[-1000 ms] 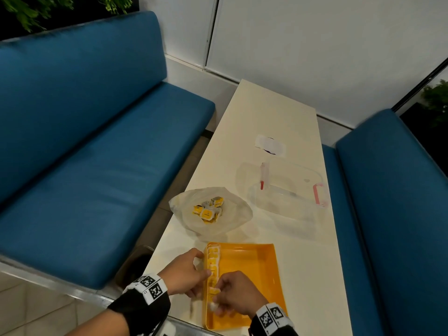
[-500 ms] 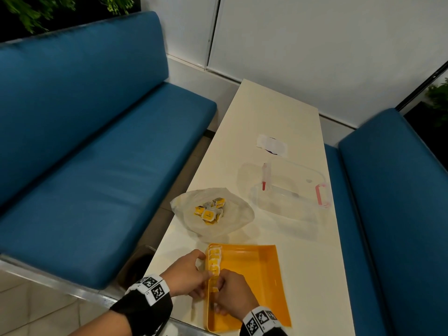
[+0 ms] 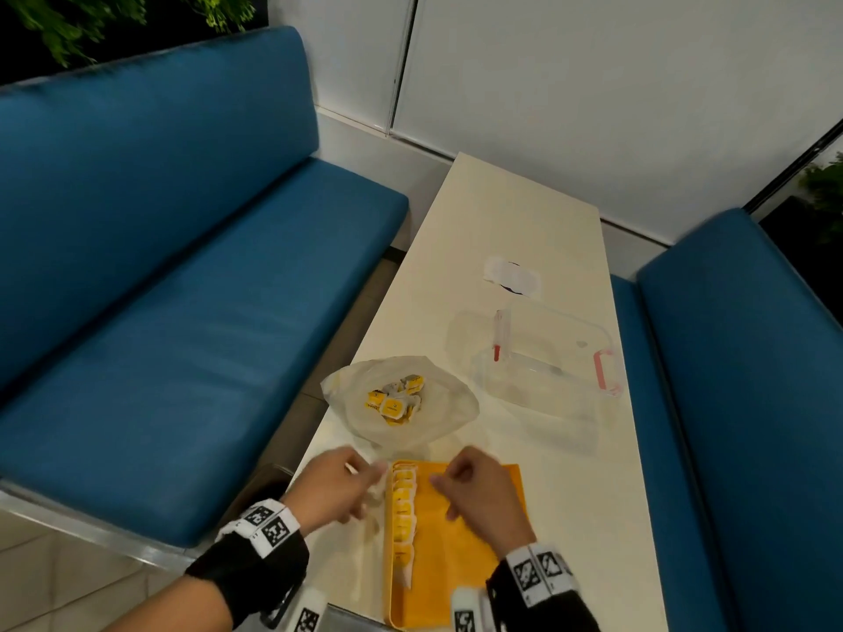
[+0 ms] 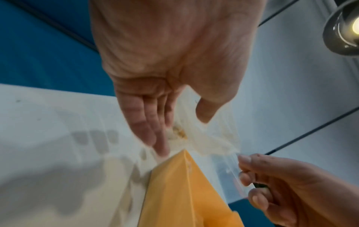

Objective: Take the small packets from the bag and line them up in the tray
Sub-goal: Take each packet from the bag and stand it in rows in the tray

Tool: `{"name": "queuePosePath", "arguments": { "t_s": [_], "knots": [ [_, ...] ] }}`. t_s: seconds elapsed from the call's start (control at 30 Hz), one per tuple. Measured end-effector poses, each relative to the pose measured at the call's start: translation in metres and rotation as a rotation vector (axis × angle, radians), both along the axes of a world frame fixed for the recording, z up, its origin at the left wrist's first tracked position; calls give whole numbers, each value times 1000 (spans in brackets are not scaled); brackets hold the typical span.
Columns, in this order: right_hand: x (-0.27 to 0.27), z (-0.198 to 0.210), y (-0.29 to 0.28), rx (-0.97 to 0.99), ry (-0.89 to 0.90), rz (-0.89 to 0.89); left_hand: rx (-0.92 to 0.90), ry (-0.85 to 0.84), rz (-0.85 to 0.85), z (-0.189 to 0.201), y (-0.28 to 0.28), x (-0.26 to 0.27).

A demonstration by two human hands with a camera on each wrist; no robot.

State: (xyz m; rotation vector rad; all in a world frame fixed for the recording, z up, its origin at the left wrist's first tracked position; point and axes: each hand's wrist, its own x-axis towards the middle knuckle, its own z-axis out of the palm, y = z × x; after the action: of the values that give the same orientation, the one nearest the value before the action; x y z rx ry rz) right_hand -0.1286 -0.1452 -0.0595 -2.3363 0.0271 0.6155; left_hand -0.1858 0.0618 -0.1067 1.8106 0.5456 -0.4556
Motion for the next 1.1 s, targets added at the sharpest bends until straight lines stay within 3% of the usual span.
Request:
{"name": "queuePosePath", "arguments": {
  "t_s": [0.1,0.17,0.33,0.43,0.57,0.67,0.73,0.87,1.1],
  "knots": [
    [35,21,1,-3,-270,-78,103,-178,238,11,16,15],
    [54,19,8,-12,-280,-69,126,-250,304,12,23,27],
    [77,-1,27,19,-268,-137,206,-306,268,7,31,50],
    [82,1,31,26,-319,-228,223,-328,257,8,36,54],
    [91,13,37,71,-344,-213,234,-368,271,27,40,57],
    [91,29,43,120,-431,-175,409,-609,296,52,41,53],
    [87,34,47,140,-422,-125,403,-731,111,69,33,56],
    [80,29,51,108,-394,-27,587,-432,-533,78,10,93],
    [75,30,45,82,-397,1,871,-159,-959,62,-15,149]
  ]
}}
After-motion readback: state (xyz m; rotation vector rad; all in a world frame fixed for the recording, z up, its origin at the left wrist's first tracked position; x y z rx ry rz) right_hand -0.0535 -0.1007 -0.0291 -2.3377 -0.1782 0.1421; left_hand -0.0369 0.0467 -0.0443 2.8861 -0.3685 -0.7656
